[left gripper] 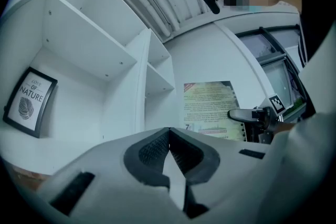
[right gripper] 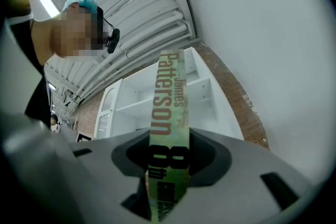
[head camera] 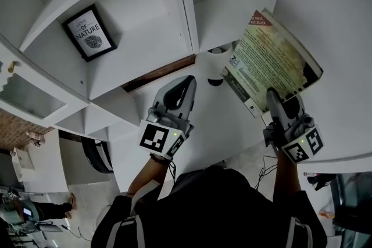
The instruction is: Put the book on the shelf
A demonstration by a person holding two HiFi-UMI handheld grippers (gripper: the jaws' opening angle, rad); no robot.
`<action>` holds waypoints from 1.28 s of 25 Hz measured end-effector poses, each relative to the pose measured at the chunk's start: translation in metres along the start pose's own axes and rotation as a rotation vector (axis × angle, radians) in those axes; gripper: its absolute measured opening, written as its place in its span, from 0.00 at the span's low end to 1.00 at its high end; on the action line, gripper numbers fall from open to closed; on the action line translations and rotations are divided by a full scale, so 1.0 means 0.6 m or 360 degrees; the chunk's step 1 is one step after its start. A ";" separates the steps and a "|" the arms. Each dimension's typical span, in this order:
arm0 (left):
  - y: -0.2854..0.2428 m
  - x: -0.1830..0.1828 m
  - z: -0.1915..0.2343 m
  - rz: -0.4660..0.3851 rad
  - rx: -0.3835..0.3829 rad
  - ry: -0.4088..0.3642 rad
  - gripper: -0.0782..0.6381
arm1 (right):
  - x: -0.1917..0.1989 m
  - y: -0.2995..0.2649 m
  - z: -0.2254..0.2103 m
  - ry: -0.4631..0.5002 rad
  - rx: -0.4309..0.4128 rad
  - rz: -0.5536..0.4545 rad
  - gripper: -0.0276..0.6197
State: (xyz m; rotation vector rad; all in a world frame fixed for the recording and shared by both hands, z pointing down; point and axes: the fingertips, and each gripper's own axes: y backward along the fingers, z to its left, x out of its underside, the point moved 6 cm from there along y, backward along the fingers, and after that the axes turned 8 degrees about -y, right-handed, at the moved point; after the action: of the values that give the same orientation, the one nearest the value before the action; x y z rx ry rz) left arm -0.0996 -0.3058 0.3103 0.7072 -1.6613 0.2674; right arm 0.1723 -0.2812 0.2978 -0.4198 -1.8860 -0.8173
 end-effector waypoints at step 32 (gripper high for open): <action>-0.109 -0.053 0.025 -0.0051 0.0021 -0.0132 0.13 | -0.073 -0.202 -0.090 0.0227 0.0066 0.0031 0.29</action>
State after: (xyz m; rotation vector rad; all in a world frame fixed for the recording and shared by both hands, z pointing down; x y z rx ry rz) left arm -0.0715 -0.3557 0.2633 0.7630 -1.7267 0.2292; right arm 0.1538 -0.4024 0.2308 -0.3442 -1.7608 -0.7739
